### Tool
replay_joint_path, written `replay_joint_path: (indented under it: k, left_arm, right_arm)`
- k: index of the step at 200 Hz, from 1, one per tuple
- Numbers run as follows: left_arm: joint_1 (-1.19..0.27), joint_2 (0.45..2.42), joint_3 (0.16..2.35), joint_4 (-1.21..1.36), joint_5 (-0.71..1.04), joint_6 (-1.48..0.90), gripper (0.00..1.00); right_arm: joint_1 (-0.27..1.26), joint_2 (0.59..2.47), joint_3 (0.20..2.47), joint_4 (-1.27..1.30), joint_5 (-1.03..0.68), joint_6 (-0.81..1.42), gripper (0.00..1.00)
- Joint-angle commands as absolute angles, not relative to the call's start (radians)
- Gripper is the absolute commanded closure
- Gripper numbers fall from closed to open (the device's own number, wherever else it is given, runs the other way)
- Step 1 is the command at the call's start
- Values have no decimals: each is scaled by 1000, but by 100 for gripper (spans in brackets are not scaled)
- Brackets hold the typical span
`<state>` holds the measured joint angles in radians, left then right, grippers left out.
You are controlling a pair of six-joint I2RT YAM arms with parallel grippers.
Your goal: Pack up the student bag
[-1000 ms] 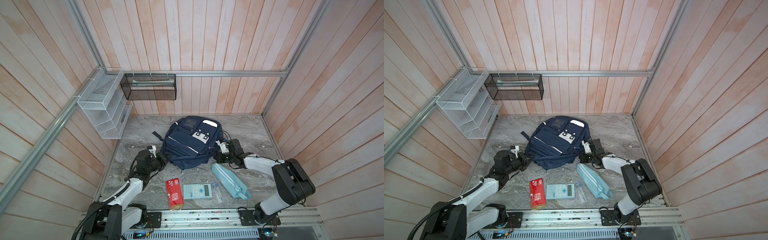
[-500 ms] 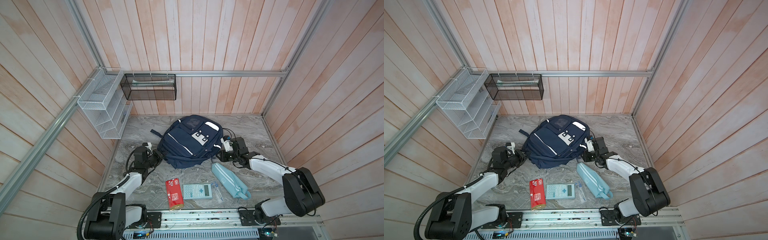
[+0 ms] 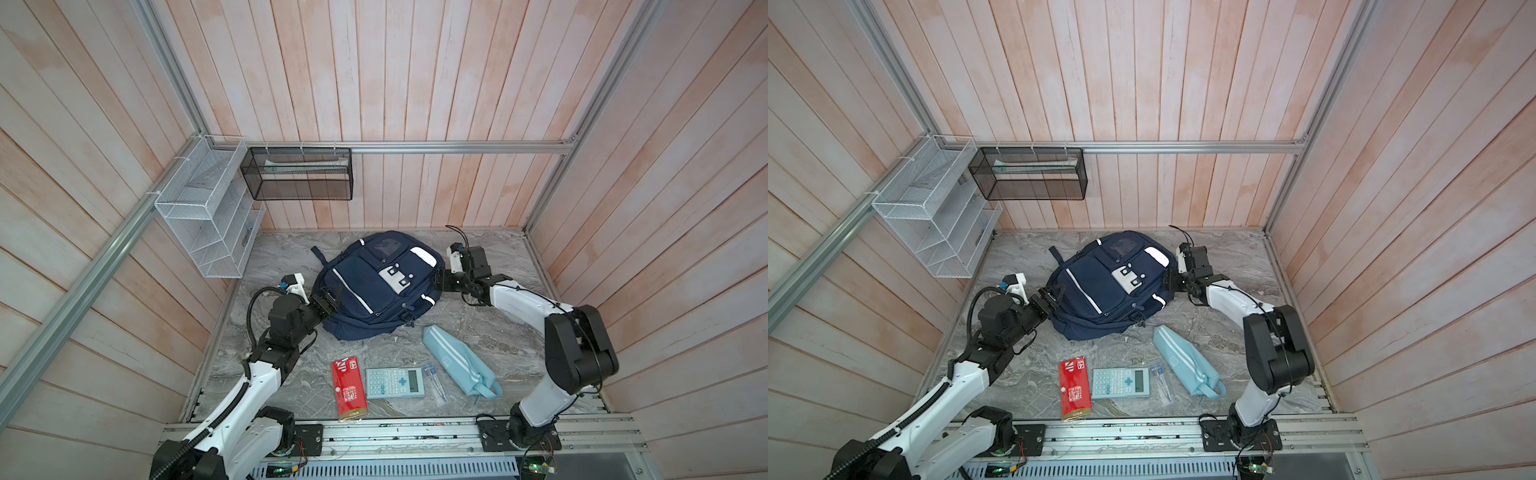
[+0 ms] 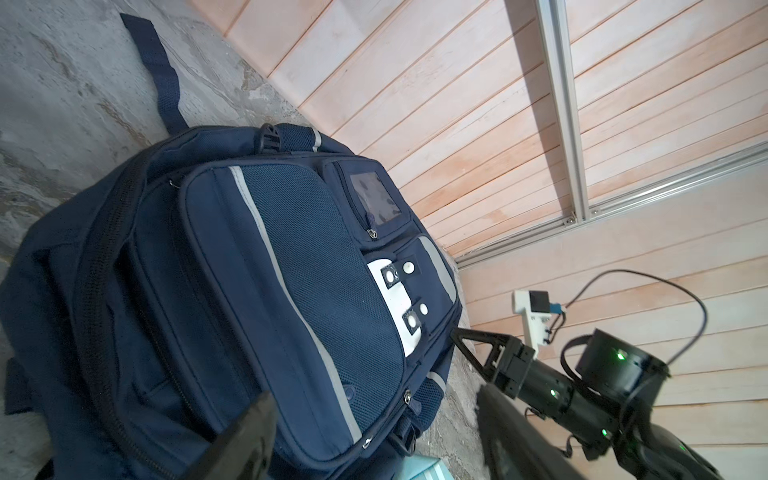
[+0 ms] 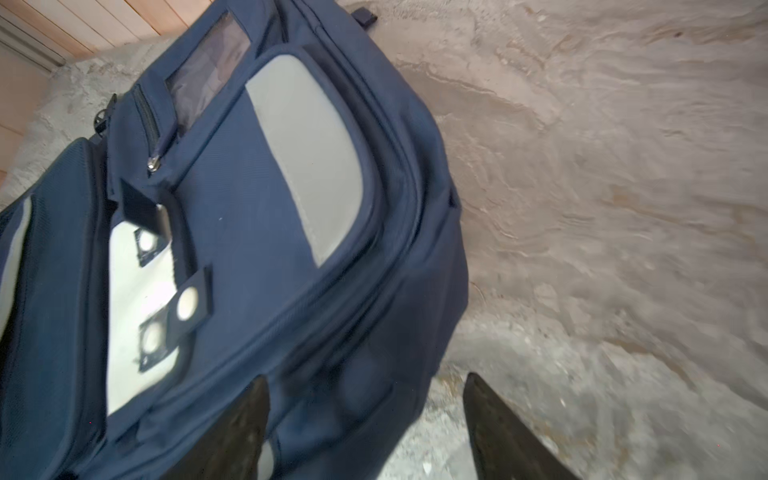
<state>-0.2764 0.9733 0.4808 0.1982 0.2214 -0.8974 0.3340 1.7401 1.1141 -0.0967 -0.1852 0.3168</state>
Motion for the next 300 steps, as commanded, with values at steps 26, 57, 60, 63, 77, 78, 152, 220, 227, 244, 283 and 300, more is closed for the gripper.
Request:
replay_joint_path:
  k: [26,57,60,63,77,78,152,220,227,244,283,300]
  left_arm:
    - [-336,1265,440,392,228,-982,41]
    - [-276,1467,517,476,248,-945,45]
    - [-265,1483,534,475,254,-939,45]
    - [-251,1496,550,473,261,-931,45]
    - [-187,1539,616,457,318,-923,47]
    - [-183,1539,619,458,323,-923,47]
    - [-224,1246,632,252,218,-833,0]
    - [-537,1189,567,205,129,-827,23]
    - [-550,1205,560,214,122,-843,25]
    - [-589,1237,540,267,96,-865,27]
    - [-637,1315,509,319,28,-890,29]
    - [-638,1332,515,311,-9,-872,31]
  right_arm:
    - [372,1753,1040,-104,-331,343,51]
    - [418,1629,901,-105,-383,314,57]
    - [421,1615,891,-101,-395,307,56]
    - [422,1602,880,-99,-401,301,54]
    - [440,1547,877,-149,-329,267,45]
    - [442,1544,879,-154,-318,265,45]
    - [580,1311,898,-41,-116,12,26]
    - [626,1715,1215,-388,-169,-402,35]
    - [636,1743,1225,-419,-139,-416,35]
    - [642,1776,1212,-445,-128,-404,35]
    - [669,1780,1142,-360,-90,-381,32]
    - [692,1796,1162,-363,-43,-366,29]
